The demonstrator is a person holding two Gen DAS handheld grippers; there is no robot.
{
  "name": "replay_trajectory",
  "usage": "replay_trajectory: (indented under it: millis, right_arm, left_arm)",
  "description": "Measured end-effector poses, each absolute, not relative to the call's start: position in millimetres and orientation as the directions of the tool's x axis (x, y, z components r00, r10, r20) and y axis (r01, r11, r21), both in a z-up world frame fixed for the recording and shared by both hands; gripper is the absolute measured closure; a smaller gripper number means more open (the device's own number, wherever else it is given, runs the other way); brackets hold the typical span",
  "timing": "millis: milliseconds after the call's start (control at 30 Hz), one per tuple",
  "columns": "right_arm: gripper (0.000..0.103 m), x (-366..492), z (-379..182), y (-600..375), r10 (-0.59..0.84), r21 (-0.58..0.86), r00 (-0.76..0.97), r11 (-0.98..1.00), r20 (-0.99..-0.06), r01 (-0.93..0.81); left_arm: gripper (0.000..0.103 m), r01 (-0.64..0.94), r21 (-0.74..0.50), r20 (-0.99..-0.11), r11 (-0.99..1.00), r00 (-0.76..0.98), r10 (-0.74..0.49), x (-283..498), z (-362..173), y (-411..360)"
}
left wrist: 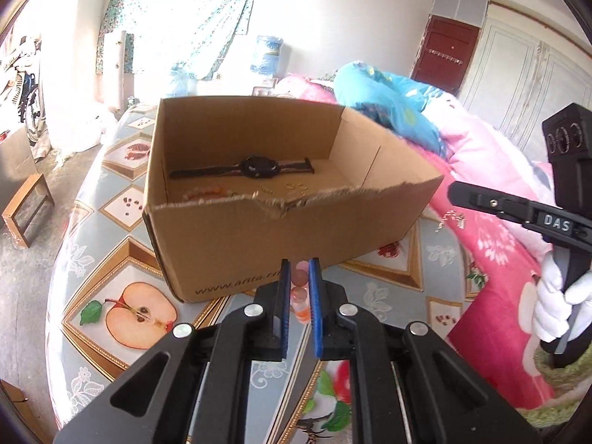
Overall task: Organize jewelry
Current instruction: 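Lift both held items and carry them over the box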
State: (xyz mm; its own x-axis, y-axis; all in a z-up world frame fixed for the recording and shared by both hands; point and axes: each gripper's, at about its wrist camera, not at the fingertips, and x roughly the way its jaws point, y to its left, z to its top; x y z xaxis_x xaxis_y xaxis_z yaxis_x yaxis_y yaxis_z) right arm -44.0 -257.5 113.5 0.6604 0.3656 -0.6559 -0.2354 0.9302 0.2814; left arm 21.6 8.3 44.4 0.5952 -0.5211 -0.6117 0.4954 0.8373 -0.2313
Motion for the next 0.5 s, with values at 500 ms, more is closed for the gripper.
replay_trajectory:
  millis: [500]
  right_arm:
    - [0.103, 45.6, 160.6, -273.7, 0.446, 0.260, 0.655, 0.893, -0.610, -0.367]
  left_arm:
    - [0.094, 0.646, -0.221, -0.622, 0.731, 0.484, -0.616, 100.0, 134.0, -24.5]
